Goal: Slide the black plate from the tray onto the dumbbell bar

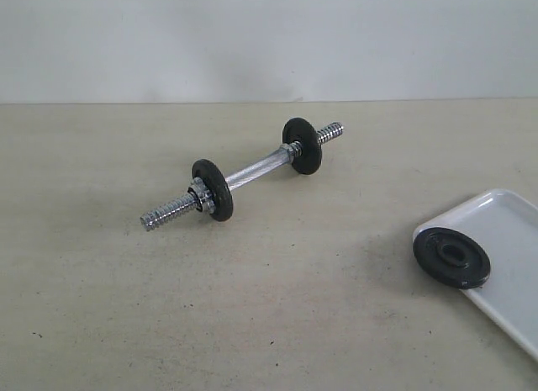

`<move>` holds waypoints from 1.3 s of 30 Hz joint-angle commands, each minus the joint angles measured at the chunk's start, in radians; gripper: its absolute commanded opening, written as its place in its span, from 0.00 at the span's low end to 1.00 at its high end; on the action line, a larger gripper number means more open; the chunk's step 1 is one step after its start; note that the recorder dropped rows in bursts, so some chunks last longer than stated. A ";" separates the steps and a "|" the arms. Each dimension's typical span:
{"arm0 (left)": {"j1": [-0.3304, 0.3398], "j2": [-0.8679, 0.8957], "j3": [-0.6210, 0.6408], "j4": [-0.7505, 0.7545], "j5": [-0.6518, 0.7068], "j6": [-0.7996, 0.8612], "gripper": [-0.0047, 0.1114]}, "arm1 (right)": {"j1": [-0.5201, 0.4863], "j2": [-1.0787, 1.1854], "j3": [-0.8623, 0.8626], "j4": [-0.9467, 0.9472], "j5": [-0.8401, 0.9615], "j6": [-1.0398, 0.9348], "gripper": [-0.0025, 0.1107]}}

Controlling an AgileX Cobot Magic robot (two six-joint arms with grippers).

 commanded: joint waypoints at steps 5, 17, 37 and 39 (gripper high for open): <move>-0.130 0.149 0.002 -0.570 0.086 0.828 0.08 | -0.001 0.126 -0.007 0.045 -0.053 -0.159 0.03; -0.375 0.510 0.002 -0.762 0.004 1.126 0.08 | -0.001 0.390 -0.007 0.372 0.066 -0.491 0.03; -0.527 1.001 -0.557 -0.492 0.115 0.769 0.20 | 0.238 0.436 0.178 0.422 0.372 -0.542 0.03; -0.527 1.034 -0.628 -0.421 0.154 0.724 0.31 | 0.266 0.436 0.198 0.422 0.367 -0.528 0.03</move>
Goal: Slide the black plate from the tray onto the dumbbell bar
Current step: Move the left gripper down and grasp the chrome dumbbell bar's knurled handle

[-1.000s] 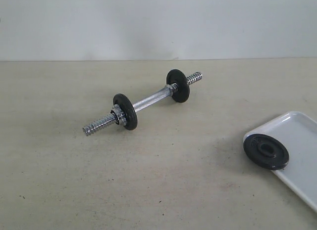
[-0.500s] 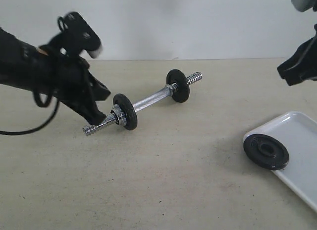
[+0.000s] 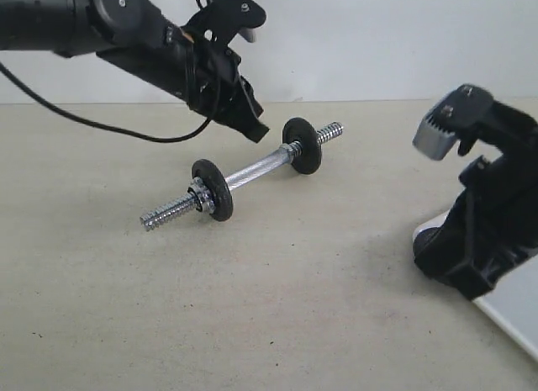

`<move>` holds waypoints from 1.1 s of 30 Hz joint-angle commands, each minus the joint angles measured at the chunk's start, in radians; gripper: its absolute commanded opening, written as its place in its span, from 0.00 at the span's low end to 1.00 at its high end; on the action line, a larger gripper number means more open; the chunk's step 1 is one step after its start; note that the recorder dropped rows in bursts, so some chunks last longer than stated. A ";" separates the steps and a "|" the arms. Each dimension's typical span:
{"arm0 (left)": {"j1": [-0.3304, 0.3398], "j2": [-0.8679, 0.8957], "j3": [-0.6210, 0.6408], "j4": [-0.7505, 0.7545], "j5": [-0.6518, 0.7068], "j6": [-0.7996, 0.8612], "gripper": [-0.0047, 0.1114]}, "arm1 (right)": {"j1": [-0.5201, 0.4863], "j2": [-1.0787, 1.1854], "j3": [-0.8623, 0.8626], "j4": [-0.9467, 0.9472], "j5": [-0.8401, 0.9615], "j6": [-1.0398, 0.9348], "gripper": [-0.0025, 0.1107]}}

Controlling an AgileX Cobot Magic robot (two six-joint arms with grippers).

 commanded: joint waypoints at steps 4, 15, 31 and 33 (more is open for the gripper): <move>-0.007 0.132 -0.236 0.225 0.173 -0.193 0.52 | 0.104 0.000 0.069 0.001 -0.035 0.045 0.03; -0.011 0.279 -0.323 0.327 0.237 -0.303 0.54 | 0.117 0.000 0.071 -0.006 -0.037 0.058 0.03; -0.016 0.397 -0.323 0.323 0.204 -0.328 0.53 | 0.117 0.000 0.071 -0.044 -0.040 0.053 0.03; -0.016 0.415 -0.323 0.319 0.204 -0.328 0.53 | 0.117 0.000 0.071 -0.048 -0.040 0.053 0.03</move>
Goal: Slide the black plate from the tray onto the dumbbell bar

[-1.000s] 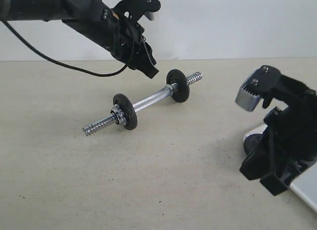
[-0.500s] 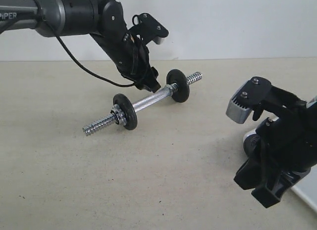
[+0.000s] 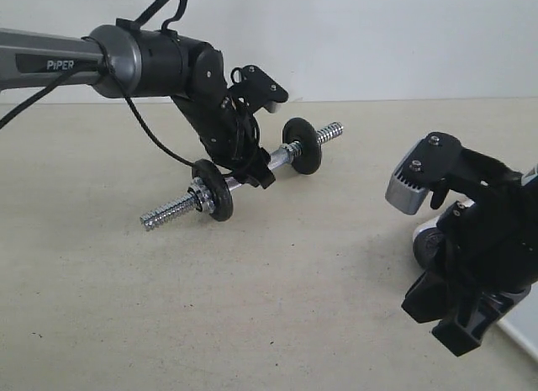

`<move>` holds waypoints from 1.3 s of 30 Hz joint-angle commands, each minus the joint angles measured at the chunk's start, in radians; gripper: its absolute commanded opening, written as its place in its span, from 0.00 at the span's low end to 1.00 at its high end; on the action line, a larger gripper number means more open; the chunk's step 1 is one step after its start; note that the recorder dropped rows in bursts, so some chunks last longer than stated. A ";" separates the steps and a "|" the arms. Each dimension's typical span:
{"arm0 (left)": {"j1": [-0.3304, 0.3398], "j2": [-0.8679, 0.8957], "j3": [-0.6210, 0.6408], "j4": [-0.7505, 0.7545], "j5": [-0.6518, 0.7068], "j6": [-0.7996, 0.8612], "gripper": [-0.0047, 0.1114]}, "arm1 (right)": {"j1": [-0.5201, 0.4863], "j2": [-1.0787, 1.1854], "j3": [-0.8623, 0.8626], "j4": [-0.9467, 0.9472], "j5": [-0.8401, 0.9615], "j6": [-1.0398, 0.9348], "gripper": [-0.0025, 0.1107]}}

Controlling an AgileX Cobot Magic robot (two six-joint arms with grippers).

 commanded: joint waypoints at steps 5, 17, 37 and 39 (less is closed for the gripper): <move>-0.008 0.058 -0.006 -0.015 -0.021 -0.011 0.51 | 0.001 0.000 0.003 -0.017 -0.015 -0.009 0.03; -0.008 0.058 -0.006 -0.014 0.012 0.039 0.08 | 0.001 0.000 0.003 -0.017 -0.075 -0.011 0.03; -0.008 -0.056 -0.006 -0.059 -0.132 0.043 0.08 | 0.001 0.000 0.003 -0.075 -0.149 0.019 0.03; -0.008 -0.074 -0.006 -0.059 -0.141 0.043 0.08 | 0.001 0.000 0.003 -0.075 -0.167 0.019 0.03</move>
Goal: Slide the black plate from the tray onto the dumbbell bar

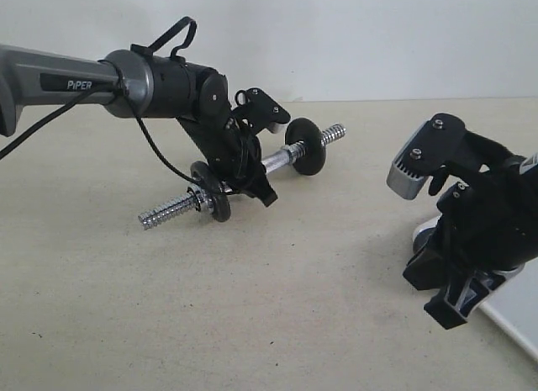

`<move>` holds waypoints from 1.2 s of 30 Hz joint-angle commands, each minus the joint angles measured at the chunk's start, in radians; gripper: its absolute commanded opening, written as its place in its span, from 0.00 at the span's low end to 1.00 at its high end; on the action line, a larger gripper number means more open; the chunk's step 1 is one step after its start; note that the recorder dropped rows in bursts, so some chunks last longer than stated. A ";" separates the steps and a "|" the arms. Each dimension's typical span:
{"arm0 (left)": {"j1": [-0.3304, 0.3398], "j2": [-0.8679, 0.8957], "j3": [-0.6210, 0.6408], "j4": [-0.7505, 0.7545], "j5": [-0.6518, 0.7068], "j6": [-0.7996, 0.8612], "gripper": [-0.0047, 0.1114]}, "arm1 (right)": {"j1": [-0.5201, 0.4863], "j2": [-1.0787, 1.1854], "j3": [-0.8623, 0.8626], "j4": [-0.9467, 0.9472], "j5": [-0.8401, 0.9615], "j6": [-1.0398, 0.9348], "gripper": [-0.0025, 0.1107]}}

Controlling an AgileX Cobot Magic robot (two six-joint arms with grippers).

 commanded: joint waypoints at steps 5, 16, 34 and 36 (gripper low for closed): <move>-0.004 -0.166 -0.025 -0.019 -0.131 0.005 0.08 | 0.001 0.000 0.001 -0.028 -0.071 0.012 0.03; -0.004 -0.201 -0.025 -0.040 -0.188 0.005 0.08 | 0.001 0.000 0.001 -0.049 -0.074 0.042 0.03; -0.004 -0.288 -0.025 -0.068 -0.200 0.005 0.08 | 0.001 0.000 0.001 -0.527 -0.315 0.527 0.03; -0.004 -0.300 -0.025 -0.072 -0.207 0.005 0.08 | 0.001 0.000 0.001 -0.583 -0.332 0.579 0.03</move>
